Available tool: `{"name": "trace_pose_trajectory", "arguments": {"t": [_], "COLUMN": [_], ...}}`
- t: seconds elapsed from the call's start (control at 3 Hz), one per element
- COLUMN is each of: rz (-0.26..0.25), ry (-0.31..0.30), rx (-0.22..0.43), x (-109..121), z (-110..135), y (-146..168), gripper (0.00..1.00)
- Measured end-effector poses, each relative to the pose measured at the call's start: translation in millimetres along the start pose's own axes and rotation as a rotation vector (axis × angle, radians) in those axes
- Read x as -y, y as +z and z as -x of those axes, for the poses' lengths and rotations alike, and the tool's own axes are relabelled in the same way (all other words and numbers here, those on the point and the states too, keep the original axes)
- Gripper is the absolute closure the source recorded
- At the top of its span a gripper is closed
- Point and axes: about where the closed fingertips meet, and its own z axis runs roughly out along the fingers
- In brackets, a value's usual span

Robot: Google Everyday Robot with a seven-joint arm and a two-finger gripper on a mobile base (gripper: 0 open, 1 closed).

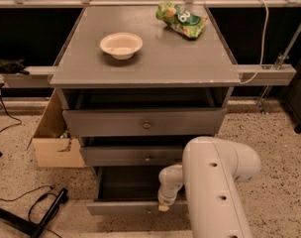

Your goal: Open bottom drawer

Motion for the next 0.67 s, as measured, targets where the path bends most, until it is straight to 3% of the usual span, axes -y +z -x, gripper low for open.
{"name": "trace_pose_trajectory", "arguments": {"t": [0.67], "rz": [0.001], "ry": [0.007], "rx": [0.003], "x": [-1.0], "z": [-0.7], "y": [-1.3], "gripper": [1.0]}}
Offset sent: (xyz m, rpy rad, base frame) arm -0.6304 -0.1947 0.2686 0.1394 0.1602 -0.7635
